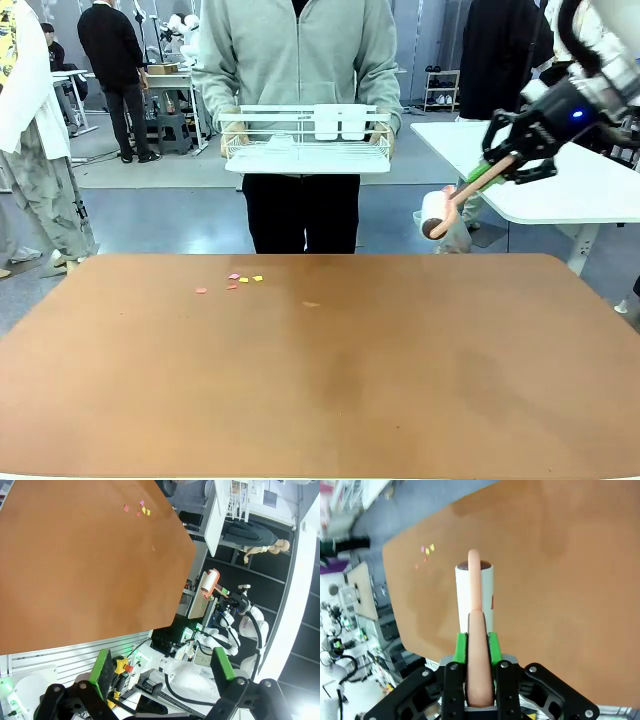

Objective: Clean the table.
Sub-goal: Clean the table with the Lint Roller when the human lifts the Dish drying rack.

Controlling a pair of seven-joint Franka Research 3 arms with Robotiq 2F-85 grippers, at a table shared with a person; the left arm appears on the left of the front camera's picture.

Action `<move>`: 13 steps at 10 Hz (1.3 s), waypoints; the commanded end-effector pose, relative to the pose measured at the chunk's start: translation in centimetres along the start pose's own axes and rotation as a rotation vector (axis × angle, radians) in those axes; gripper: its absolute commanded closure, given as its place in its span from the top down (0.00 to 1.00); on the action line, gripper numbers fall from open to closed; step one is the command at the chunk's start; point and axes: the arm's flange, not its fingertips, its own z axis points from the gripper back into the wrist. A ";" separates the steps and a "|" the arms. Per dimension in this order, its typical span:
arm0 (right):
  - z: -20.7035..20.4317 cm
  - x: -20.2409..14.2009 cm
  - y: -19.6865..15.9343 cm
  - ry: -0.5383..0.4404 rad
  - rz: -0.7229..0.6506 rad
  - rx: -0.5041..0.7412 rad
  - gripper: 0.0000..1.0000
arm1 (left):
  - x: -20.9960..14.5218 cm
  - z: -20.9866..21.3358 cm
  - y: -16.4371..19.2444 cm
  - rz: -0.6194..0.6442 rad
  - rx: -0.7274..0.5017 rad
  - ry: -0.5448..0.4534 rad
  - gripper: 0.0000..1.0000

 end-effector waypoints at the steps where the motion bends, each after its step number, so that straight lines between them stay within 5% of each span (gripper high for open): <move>1: -2.2 1.7 0.4 0.012 0.106 0.032 0.21 | -0.2 0.3 0.1 -0.011 -0.006 0.002 1.00; 10: -3.5 2.0 0.4 0.029 0.080 0.001 0.21 | -0.2 0.3 0.1 -0.011 -0.006 0.002 1.00; 13: -10.8 5.9 3.4 0.148 0.139 0.067 0.21 | -0.2 0.3 0.1 -0.011 -0.006 0.002 1.00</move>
